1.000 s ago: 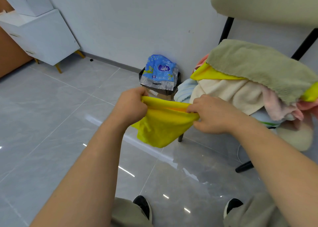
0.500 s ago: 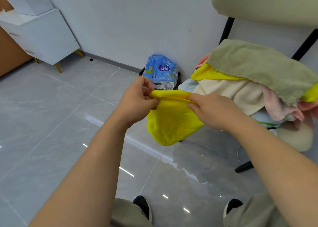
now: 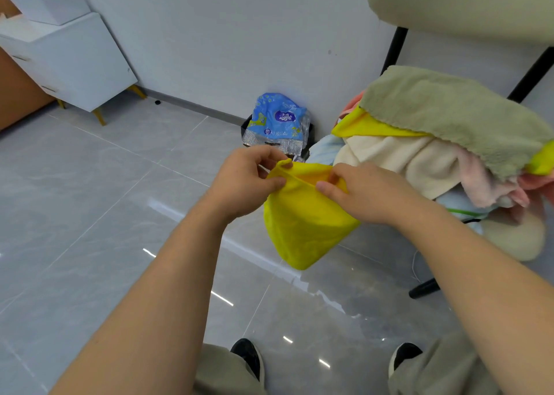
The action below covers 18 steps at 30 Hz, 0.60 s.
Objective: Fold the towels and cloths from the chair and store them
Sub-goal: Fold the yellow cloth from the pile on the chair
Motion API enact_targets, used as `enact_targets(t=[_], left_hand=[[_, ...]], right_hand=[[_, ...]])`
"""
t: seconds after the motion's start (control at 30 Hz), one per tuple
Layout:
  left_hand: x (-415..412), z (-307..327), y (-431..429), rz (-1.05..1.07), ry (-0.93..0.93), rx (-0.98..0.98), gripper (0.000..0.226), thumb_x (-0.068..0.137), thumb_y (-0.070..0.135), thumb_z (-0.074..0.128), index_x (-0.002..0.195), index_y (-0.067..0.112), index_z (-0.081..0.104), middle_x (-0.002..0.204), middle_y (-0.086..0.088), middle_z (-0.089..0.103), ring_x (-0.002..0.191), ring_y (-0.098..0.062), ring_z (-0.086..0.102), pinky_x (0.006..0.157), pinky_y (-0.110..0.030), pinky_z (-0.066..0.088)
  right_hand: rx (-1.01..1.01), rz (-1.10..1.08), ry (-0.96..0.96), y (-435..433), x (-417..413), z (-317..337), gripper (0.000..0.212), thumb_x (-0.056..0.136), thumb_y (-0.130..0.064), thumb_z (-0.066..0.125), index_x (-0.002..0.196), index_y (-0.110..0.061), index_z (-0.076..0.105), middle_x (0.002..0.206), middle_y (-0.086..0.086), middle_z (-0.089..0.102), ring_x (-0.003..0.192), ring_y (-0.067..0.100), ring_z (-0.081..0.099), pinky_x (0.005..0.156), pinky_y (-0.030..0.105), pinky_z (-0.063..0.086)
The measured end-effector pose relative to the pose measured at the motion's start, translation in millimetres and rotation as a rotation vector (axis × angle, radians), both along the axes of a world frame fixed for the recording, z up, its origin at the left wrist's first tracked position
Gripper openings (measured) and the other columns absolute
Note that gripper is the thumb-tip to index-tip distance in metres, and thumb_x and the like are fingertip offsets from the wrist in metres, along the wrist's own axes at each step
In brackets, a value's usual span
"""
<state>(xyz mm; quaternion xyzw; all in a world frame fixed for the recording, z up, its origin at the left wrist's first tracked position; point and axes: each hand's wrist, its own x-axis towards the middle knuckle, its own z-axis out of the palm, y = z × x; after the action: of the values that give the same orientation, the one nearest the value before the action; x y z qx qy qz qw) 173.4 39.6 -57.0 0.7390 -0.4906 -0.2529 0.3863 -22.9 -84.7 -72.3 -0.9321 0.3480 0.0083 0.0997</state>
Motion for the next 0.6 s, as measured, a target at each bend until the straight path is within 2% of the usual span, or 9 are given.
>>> enact_targets(t=[0.13,0.2,0.3,0.43,0.47,0.53,0.6], left_hand=[[0.0,-2.1,-1.2,0.045,-0.045,-0.029,0.014,0.086,0.018,0.075,0.094,0.030,0.073,0.094,0.003,0.071,0.072,-0.018,0.064,0.069,-0.040,0.057],[-0.1,-2.2,-1.4,0.095,-0.103,-0.036,0.007,0.087,0.023,0.075,0.091,0.028,0.073,0.091,0.005,0.070,0.071,-0.018,0.065,0.072,-0.040,0.058],[-0.7,-1.0,-0.3,0.146,-0.191,-0.060,0.003,0.088,0.025,0.073,0.090,0.024,0.071,0.087,0.006,0.068,0.070,-0.014,0.065,0.074,-0.041,0.058],[-0.3,2.6,1.3,0.164,-0.288,-0.056,0.009,0.089,0.028,0.073,0.088,0.021,0.068,0.083,0.002,0.065,0.069,-0.020,0.066,0.068,-0.043,0.058],[0.3,3.8,1.8,0.154,-0.278,-0.042,0.010,0.088,0.027,0.074,0.088,0.019,0.068,0.081,-0.001,0.065,0.068,-0.022,0.066,0.066,-0.041,0.059],[1.5,6.4,3.6,0.102,-0.215,0.001,0.012,0.084,0.020,0.079,0.089,0.016,0.069,0.079,-0.007,0.066,0.064,-0.023,0.069,0.058,-0.027,0.057],[2.9,6.8,5.5,0.037,-0.217,0.070,0.017,0.080,0.014,0.082,0.092,0.016,0.070,0.077,-0.005,0.067,0.062,-0.016,0.070,0.056,-0.015,0.052]], right_hand=[[0.045,-0.009,0.027,-1.2,-1.0,-0.1,0.056,0.093,-0.076,0.029,0.118,-0.031,0.053,0.113,0.005,0.064,0.107,0.030,0.059,0.073,0.037,0.041],[0.090,0.007,0.083,-3.5,-2.4,0.0,0.057,0.089,-0.079,0.035,0.116,-0.034,0.055,0.104,0.002,0.062,0.099,0.026,0.058,0.074,0.037,0.044],[0.126,0.046,0.143,-9.0,-4.8,-2.1,0.051,0.087,-0.077,0.045,0.104,-0.031,0.061,0.091,-0.005,0.060,0.087,0.020,0.056,0.077,0.038,0.051],[0.095,0.079,0.136,-14.7,-6.0,-6.8,0.040,0.095,-0.058,0.052,0.077,-0.022,0.056,0.076,-0.005,0.056,0.078,0.021,0.056,0.071,0.039,0.051],[0.088,0.070,0.130,-15.4,-6.4,-7.4,0.041,0.097,-0.055,0.051,0.073,-0.021,0.052,0.073,-0.005,0.054,0.076,0.021,0.055,0.067,0.037,0.049],[0.058,0.034,0.118,-17.4,-7.4,-8.5,0.041,0.099,-0.052,0.048,0.072,-0.021,0.050,0.072,-0.006,0.051,0.077,0.022,0.053,0.063,0.035,0.042],[0.029,-0.004,0.092,-19.8,-9.4,-9.5,0.036,0.100,-0.052,0.046,0.077,-0.024,0.051,0.077,-0.005,0.050,0.081,0.025,0.053,0.064,0.035,0.041]])
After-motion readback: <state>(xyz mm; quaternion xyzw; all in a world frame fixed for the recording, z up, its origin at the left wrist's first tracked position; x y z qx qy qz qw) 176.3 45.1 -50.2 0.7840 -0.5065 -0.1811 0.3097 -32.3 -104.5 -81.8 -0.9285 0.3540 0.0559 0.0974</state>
